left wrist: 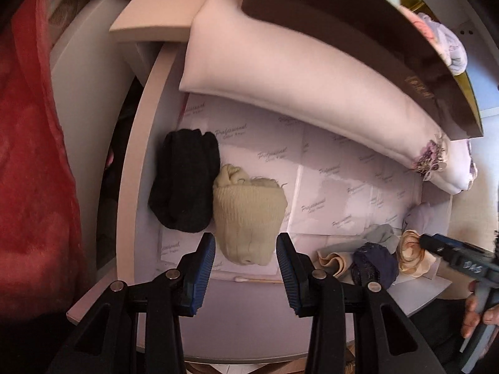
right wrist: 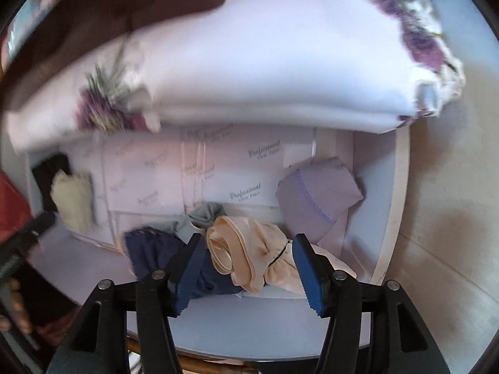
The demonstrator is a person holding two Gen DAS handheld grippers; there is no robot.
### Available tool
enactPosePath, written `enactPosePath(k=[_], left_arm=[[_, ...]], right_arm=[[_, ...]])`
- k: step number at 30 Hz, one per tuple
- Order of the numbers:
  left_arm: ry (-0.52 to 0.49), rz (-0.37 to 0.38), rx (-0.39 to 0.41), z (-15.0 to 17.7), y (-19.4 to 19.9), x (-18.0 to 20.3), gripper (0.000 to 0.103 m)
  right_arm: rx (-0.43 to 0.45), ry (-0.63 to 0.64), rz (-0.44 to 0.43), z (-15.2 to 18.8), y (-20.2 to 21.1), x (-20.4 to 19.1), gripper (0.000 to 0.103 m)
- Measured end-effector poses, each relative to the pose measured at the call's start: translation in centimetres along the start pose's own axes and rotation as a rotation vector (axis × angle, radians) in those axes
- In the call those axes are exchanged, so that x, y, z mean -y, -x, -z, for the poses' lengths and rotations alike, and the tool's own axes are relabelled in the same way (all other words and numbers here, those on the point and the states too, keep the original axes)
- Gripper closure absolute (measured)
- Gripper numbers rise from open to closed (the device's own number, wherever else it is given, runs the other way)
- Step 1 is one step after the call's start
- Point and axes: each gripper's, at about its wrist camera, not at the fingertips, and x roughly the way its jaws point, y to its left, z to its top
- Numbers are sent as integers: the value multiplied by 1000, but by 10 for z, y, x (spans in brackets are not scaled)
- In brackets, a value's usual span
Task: Organize soft objects
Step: 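Move the left tool back down to the drawer while the right tool holds the beige cloth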
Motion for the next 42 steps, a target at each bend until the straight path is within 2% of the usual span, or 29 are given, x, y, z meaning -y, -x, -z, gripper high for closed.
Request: enactPosePath(k=[5, 13, 23, 27, 28, 30, 31, 33, 37, 40, 42], left_arm=[[-11, -20, -28, -1, -13, 2, 62], [-5, -9, -43, -1, -18, 3, 62], [-8, -6, -50, 1, -21, 1, 62], [-9, -6, -55, 1, -25, 3, 62], [-9, -6, -55, 1, -26, 3, 62], [-10, -6, -56, 1, -26, 3, 62], [-12, -7, -56, 1, -27, 4, 62], [-17, -12, -60, 1, -29, 5, 62], [-35, -35, -70, 1, -34, 8, 62], [-52, -64, -78, 0, -40, 10, 62], [-61, -65, -82, 0, -43, 11, 62]], right_arm=[[6, -11, -16, 1, 6, 8, 42], [-89, 88, 132, 21, -18, -3, 42], [-138, 169, 242, 22, -47, -14, 39], [-162, 178, 276, 15, -60, -8, 41], [-169, 175, 276, 13, -63, -7, 46], [-175, 173, 270, 12, -66, -7, 66], [-167, 168, 266, 11, -65, -6, 69], [-139, 146, 226, 8, -58, -3, 81], [-99, 60, 139, 0, -46, 7, 82], [-90, -10, 90, -4, -42, 20, 72], [-79, -15, 79, -5, -38, 23, 61]])
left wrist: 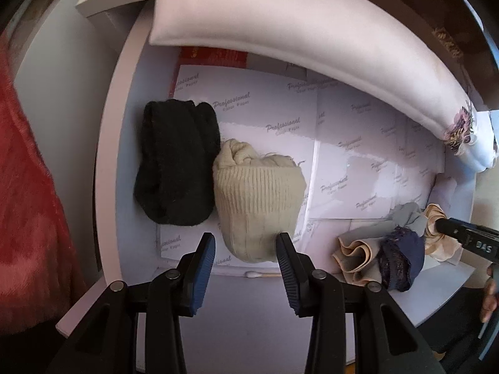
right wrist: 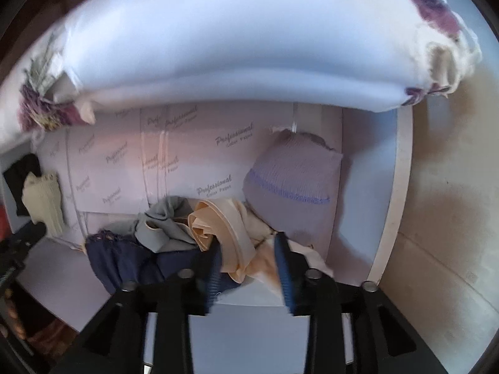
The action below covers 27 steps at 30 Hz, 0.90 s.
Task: Organize soft objects
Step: 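Move the left tool back down to the drawer while the right tool holds the beige cloth, then lift the beige cloth with the right tool while the left tool straddles the cream knit beanie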
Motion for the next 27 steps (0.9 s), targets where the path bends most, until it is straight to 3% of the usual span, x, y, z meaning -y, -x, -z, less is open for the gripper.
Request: enactPosePath(k=[7, 14, 19, 22, 24, 27], left_arm=[[-17, 9, -19, -3, -9, 4, 62], [-12, 18, -26, -6, -14, 4, 62], [-9, 20, -26, -7, -16, 1, 62], [-12, 22, -29, -7, -18, -2, 60], [-6, 31, -37, -8, -20, -3, 59], [18, 59, -50, -12, -25, -7, 58]], right_arm=[[1, 204, 135, 6, 11, -26, 52], [-115, 514, 320, 17, -11, -56, 49], [-191, 516, 315, 11, -37, -50, 49], [-207, 485, 299, 5, -49, -47, 56], [-208, 495, 284, 1, -55, -54, 69], [-201, 521, 296, 2, -60, -56, 72]])
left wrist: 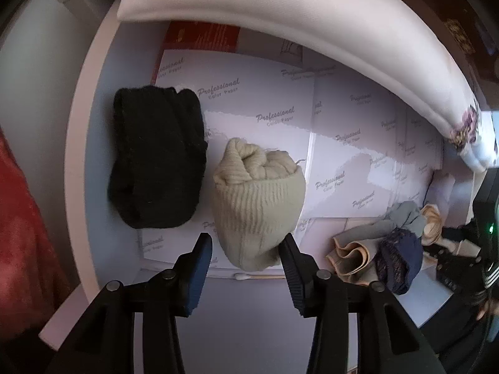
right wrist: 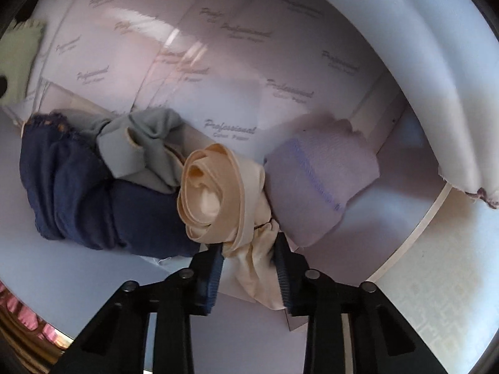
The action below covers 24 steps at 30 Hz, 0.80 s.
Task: Organize soft objects
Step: 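Lift the beige cloth with the right tool while the left tool straddles the cream knit beanie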
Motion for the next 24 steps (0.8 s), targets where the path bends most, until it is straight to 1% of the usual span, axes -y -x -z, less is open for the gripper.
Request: enactPosePath(k=[2, 3, 4, 5, 8, 12, 14, 17, 20, 21, 24], left_arm=[[9, 10, 5, -2, 0, -1, 55], [10, 6, 11, -3, 1, -2, 53], [8, 0, 16, -6, 3, -6, 48], [10, 2, 21, -8, 3, -7, 47], [26, 35, 24, -12, 3, -9, 47], [46, 74, 39, -19, 7, -12, 47], [50, 68, 36, -20, 5, -13, 47], [44, 69, 22, -18, -1, -9, 47], [5, 32, 25, -17, -5, -3, 50], [-9, 20, 28, -17, -6, 1, 51], [-61, -22, 39, -16, -8, 10, 52]], right_arm=[[-11, -14, -7, 0, -3, -4, 72], [-19, -14, -6, 2, -5, -5, 71], [-21, -11, 0, 2, -7, -5, 71], [-20, -11, 3, -1, -9, -2, 70], [-34, -19, 4, -11, -15, -5, 63], [-38, -35, 8, -18, -20, -10, 62], [-32, -41, 14, -18, -20, -9, 65], [-13, -35, 15, -20, -16, -8, 70], [15, -31, 6, -17, -1, -12, 73], [34, -42, -6, -16, 5, -11, 74], [127, -75, -62, -10, 34, -8, 74]])
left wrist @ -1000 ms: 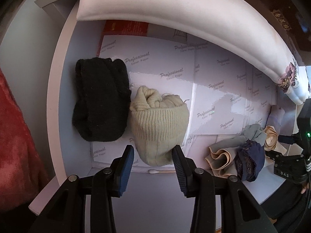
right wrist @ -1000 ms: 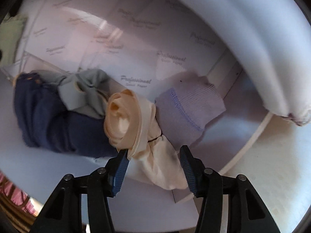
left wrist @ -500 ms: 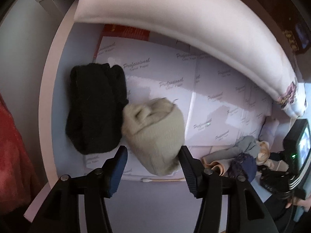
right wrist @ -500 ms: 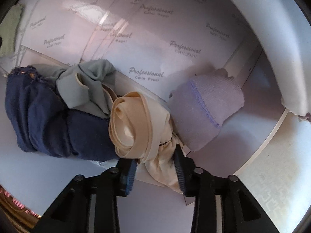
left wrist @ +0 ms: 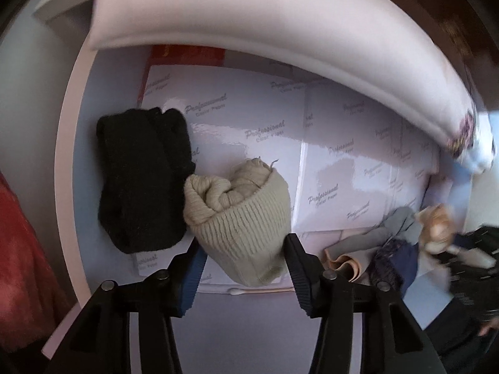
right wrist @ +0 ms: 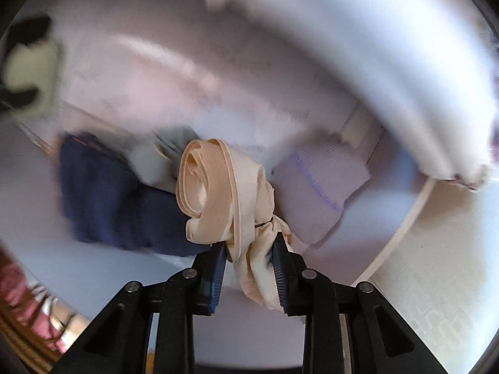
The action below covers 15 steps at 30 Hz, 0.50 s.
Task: Organize soft objects
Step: 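Lift the beige cloth with the right tool while the left tool straddles the cream knit beanie, then carry the beige cloth into the gold tray and open the right tool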
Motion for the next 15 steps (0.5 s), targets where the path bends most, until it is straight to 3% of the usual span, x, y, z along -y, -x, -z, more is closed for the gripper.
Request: enactPosePath(k=[5, 15], left_arm=[[-80, -58, 30, 1, -3, 16, 52], [-79, -75, 33, 7, -7, 27, 52]], right_arm=[[128, -63, -100, 8, 41, -1, 74], [350, -186, -289, 43, 114, 1, 74]])
